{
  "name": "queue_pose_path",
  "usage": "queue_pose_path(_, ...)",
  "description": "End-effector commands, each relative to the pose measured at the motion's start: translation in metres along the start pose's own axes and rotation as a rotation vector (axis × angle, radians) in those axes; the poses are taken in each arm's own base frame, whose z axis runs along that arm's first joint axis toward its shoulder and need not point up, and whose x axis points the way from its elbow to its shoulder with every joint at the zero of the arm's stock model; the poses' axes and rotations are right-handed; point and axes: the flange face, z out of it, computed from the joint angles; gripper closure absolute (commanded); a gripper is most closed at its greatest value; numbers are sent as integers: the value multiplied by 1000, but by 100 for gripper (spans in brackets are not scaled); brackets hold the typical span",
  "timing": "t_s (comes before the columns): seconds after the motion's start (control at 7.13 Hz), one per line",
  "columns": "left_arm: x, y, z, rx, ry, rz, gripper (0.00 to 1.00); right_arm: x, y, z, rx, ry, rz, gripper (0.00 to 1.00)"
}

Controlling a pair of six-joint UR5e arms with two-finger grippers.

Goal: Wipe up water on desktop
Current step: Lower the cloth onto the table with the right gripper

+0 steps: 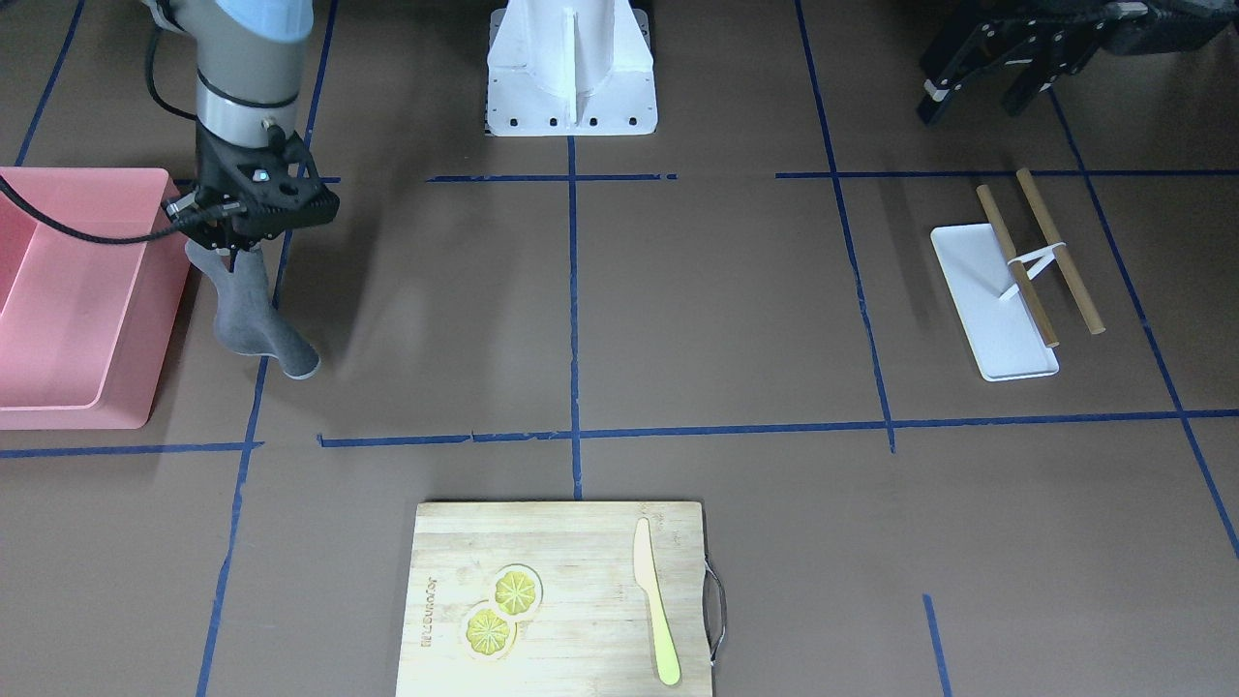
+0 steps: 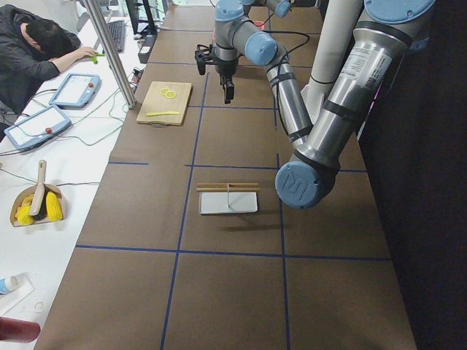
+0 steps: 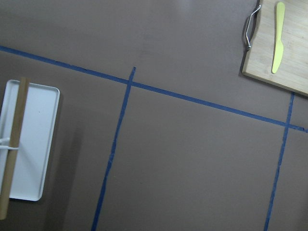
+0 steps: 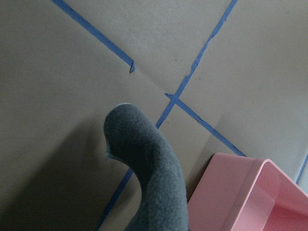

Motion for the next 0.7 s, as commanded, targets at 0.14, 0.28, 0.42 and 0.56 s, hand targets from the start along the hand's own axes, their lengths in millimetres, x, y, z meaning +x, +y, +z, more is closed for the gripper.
queue_pose_path(0.14, -7, -2, -3, 8, -3, -2, 0, -53, 2, 38, -86, -54, -68, 99)
queue_pose_path(0.28, -7, -3, -2, 7, -5, -4, 0, -72, 4, 46, -109, -118, -82, 99)
queue_pose_path(0.42, -7, -4, -2, 8, -5, -3, 0, -90, 0, 49, -79, -193, -95, 99)
queue_pose_path(0.56, -8, -5, -1, 8, -8, -5, 0, -105, 0, 57, -99, -275, -97, 98)
